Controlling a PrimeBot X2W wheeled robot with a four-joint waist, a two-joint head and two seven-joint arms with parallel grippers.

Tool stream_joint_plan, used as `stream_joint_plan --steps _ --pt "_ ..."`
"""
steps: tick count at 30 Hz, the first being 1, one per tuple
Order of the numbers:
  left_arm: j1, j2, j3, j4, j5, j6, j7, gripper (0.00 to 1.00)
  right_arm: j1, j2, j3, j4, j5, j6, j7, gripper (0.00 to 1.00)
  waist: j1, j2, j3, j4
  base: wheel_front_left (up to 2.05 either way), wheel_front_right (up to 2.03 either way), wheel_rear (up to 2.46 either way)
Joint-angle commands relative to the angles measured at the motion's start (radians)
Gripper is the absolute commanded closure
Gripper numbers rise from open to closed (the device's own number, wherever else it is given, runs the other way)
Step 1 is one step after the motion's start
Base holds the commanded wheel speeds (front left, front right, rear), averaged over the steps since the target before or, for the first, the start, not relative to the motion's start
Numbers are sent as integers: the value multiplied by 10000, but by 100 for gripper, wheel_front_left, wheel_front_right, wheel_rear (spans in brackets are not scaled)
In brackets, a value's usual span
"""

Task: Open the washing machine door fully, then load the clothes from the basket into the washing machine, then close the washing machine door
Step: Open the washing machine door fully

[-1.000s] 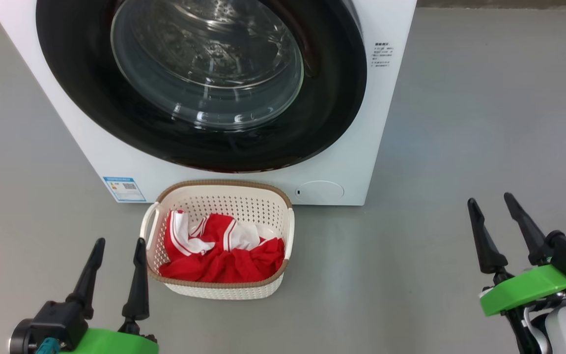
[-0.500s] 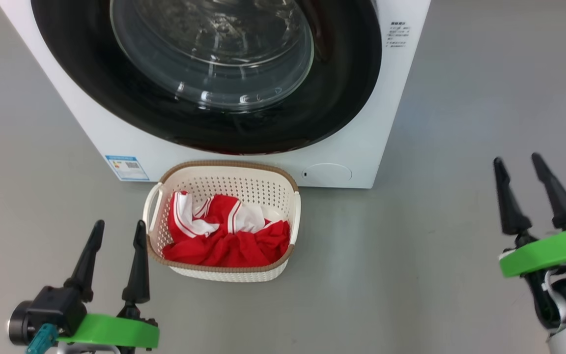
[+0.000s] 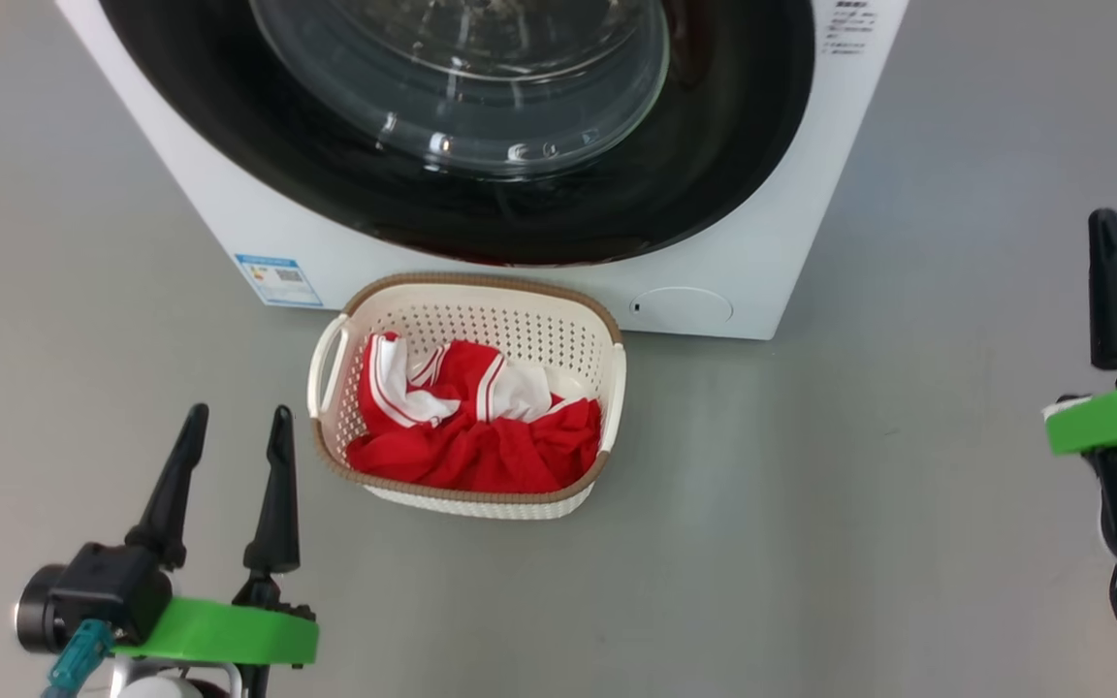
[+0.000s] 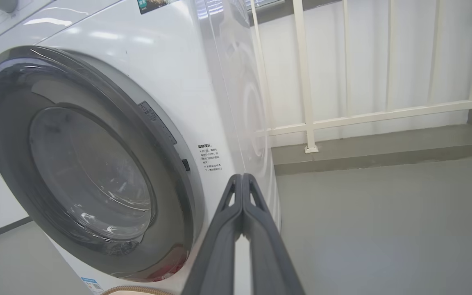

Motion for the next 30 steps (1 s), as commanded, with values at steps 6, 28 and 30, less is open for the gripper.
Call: stream_joint_plan --steps 6,28,30 --pt "-465 168 263 -434 -113 41 -82 0 -1074 -582 604 402 1668 88 -74 100 0 -1 530 349 0 0 0" --pt "-1128 168 -216 -809 -587 297 -82 0 -4422 -2643 2791 1538 8876 88 2129 100 0 -1 2002 1214 0 0 0" --pt "-1185 168 -253 -844 -619 328 -82 0 -4679 -2653 2780 1503 9524 88 2601 100 0 -1 2132 1275 0 0 0"
